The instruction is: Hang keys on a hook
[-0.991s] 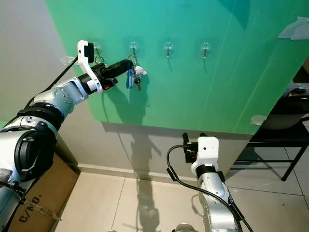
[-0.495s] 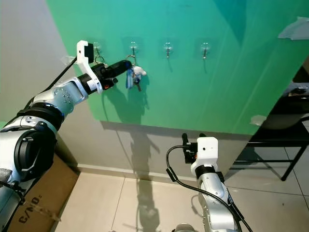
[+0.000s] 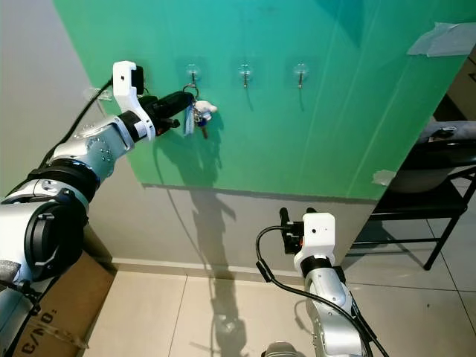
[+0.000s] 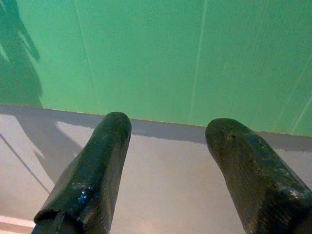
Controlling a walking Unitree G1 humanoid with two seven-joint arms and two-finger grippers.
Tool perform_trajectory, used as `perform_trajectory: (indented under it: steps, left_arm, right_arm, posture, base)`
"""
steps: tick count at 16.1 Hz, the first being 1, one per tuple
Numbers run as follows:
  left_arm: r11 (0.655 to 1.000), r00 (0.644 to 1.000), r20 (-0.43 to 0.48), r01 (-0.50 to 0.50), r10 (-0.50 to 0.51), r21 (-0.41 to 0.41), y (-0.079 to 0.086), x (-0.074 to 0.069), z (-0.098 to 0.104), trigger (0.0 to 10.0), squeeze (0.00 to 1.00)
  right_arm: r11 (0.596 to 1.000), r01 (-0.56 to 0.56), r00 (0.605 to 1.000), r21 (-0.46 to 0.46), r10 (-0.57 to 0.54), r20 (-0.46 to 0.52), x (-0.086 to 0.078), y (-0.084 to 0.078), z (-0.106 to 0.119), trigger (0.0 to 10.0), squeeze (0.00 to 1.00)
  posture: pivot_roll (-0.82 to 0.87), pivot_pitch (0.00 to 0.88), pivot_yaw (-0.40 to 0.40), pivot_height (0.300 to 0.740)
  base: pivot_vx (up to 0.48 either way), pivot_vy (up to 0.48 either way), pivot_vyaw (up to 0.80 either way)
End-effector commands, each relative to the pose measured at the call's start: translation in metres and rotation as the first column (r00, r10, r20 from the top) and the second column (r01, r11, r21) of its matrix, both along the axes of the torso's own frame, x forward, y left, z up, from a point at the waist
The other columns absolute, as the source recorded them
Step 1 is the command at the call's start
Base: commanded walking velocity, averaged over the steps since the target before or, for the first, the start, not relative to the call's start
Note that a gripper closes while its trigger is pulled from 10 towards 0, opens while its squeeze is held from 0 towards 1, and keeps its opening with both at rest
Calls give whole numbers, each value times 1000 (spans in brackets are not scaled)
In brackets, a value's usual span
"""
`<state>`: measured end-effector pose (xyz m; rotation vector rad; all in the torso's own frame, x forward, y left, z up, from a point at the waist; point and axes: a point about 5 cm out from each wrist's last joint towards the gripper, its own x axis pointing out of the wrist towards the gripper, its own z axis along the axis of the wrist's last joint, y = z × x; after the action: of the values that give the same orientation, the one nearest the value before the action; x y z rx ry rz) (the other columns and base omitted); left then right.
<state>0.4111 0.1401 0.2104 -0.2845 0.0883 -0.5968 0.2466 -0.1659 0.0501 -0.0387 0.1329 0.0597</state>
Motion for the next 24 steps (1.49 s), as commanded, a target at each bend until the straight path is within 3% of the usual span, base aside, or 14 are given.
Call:
perform_trajectory:
  steps: [1, 2, 3, 6, 11, 15, 16, 18, 20, 22, 23, 24]
  left_arm:
    - [998, 999, 16, -31, 30, 54, 4, 1, 0, 10000, 1000]
    - [994, 997, 70, -51, 44, 97, 3, 3, 8, 10000, 1000]
    - [994, 997, 70, -51, 44, 97, 3, 3, 8, 10000, 1000]
    - [990, 983, 184, -1, -25, 142, -12, 5, 32, 10000, 1000]
    - [976, 984, 170, 15, -54, 218, -11, 2, 16, 10000, 1000]
    - [952, 968, 214, 66, -134, 298, -12, -4, 9, 10000, 1000]
    - [954, 966, 216, 78, -144, 289, -14, -5, 6, 10000, 0]
    - [939, 958, 233, 83, -167, 332, -14, -11, -6, 10000, 0]
    - [953, 976, 212, -24, -42, 301, -2, -16, -25, 10000, 0]
    - [926, 988, 140, -117, 70, 359, 17, -44, -84, 10000, 0]
    - [904, 987, 126, -140, 97, 404, 20, -62, -110, 10000, 0]
    - [876, 990, 102, -133, 96, 463, 15, -89, -145, 10000, 0]
  right_arm:
    - [1000, -15, 1000, -1, 15, 1, -1, 3, 2, 10000, 0]
    - [1000, -16, 1000, -1, 16, -1, -1, 4, 1, 10000, 0]
    - [1000, -16, 1000, -1, 16, -1, -1, 4, 1, 10000, 0]
    - [1000, -20, 1000, -2, 20, -6, -2, 4, 0, 10000, 0]
    - [1000, -20, 1000, 2, 20, -10, -2, 5, -2, 10000, 0]
    - [1000, -27, 1000, -2, 27, -15, -1, 2, -3, 10000, 0]
    - [1000, -31, 999, -4, 31, -15, 0, 2, -3, 10000, 0]
    - [999, -35, 999, 4, 35, -13, 3, 2, -2, 10000, 0]
    - [999, 6, 1000, 47, -7, 8, 6, -3, 3, 10000, 0]
    - [984, 121, 992, 131, -125, 26, 6, -19, 8, 10000, 0]
    - [979, 152, 987, 138, -157, 26, 4, -25, 8, 10000, 0]
    - [976, 172, 984, 133, -177, 25, 0, -30, 7, 10000, 0]
  posture:
    - [-279, 0, 116, 740]
    - [-278, 0, 115, 740]
    - [-278, 0, 115, 740]
    - [-275, 0, 113, 740]
    - [-269, 0, 118, 740]
    - [-247, 0, 109, 740]
    - [-237, 0, 106, 740]
    - [-223, 0, 104, 740]
    - [-214, 0, 105, 740]
    - [-201, 0, 103, 740]
    - [-196, 0, 100, 740]
    - [-193, 0, 96, 740]
  base:
    - [0, 0, 0]
    - [0, 0, 0]
    - [0, 0, 0]
    - [0, 0, 0]
    - [0, 0, 0]
    - [0, 0, 0]
    - [0, 0, 0]
    - [0, 0, 0]
    - [0, 0, 0]
    - [0, 0, 0]
    - [0, 0, 0]
    - [0, 0, 0]
